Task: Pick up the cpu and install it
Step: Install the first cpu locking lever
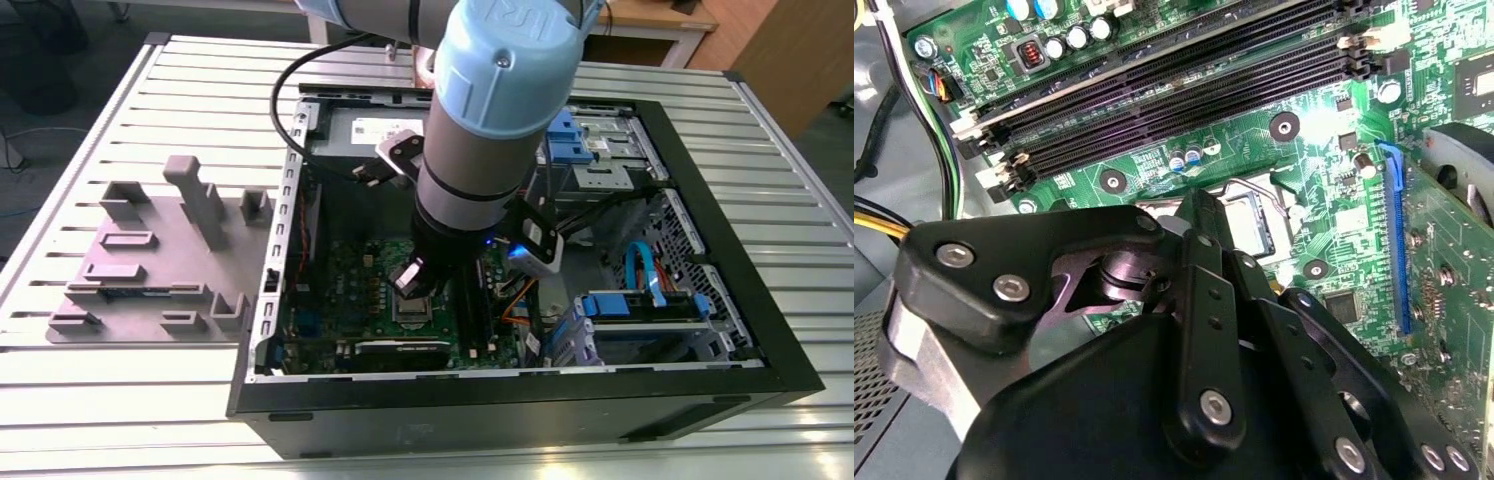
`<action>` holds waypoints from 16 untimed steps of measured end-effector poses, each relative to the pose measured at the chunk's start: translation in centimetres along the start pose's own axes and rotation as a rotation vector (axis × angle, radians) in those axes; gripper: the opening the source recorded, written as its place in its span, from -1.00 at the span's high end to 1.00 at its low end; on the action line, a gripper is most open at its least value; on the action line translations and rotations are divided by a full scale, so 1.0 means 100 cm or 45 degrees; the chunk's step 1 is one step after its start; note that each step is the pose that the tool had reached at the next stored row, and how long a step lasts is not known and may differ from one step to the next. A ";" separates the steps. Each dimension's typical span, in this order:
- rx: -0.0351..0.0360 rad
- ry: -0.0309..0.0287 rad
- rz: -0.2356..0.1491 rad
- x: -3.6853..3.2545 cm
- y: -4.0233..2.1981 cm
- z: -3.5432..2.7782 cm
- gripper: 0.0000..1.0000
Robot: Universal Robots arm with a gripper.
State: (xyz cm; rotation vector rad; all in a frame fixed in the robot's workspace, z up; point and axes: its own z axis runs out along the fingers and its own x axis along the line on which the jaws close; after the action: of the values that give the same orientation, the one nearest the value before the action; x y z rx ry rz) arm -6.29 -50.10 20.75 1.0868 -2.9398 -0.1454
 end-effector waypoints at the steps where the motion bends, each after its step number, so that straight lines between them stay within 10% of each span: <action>1: 0.0000 0.0000 0.000 0.0000 0.0000 0.0000 0.79; 16: -0.0001 0.0000 0.000 0.0000 -0.0001 0.0004 0.79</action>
State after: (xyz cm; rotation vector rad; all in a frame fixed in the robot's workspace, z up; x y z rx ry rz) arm -6.29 -50.10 20.72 1.0869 -2.9397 -0.1455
